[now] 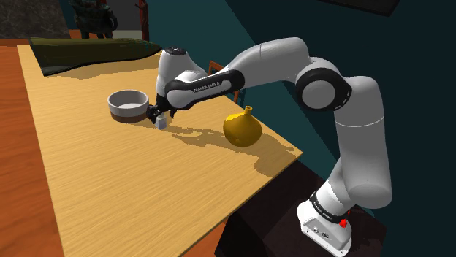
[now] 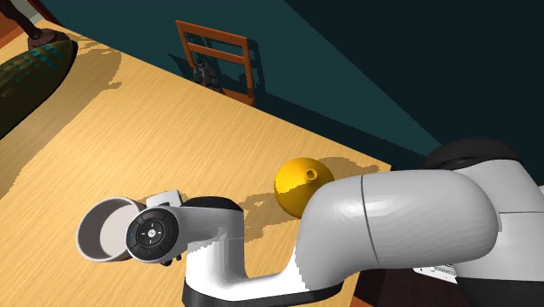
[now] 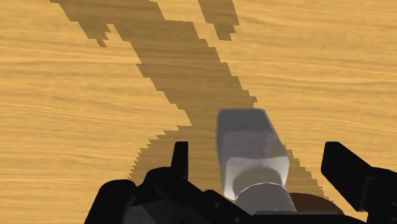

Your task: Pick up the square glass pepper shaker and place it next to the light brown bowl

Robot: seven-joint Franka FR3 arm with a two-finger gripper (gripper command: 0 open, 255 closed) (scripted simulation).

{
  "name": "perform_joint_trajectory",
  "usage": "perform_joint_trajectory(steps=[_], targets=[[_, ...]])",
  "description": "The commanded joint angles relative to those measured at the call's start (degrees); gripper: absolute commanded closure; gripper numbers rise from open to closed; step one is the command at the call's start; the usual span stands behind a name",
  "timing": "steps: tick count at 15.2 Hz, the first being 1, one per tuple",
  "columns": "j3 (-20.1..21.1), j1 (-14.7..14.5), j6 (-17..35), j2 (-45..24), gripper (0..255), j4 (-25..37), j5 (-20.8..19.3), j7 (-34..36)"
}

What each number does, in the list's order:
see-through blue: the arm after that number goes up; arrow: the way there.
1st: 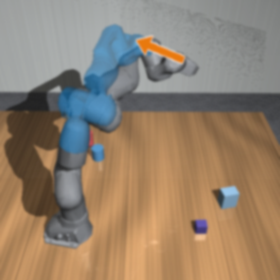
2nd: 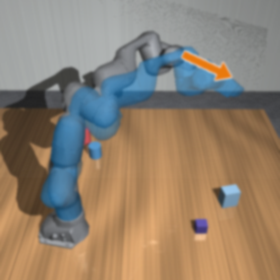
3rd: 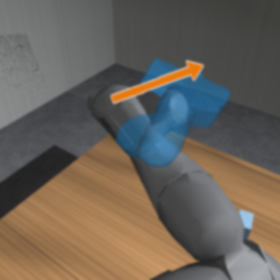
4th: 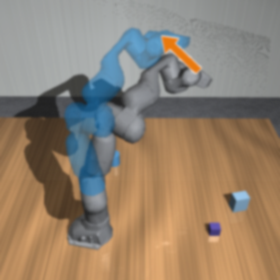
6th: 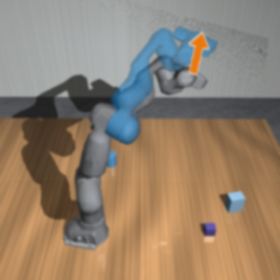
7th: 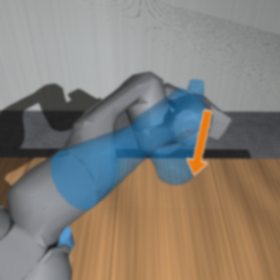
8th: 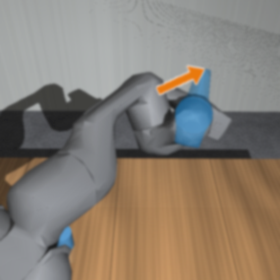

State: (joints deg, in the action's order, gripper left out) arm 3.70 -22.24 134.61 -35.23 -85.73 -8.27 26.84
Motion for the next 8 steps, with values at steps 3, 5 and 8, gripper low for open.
perform_joint_trajectory(steps=[3,5,8], targets=[[0.11,0.01,-1.01,1.44,0,-0.43,0.12,-0.06],[0.31,0.02,-3.17,4.17,0,-1.00,0.37,-0.18],[0.39,0.02,-4.05,5.20,0,-1.15,0.48,-0.24]])
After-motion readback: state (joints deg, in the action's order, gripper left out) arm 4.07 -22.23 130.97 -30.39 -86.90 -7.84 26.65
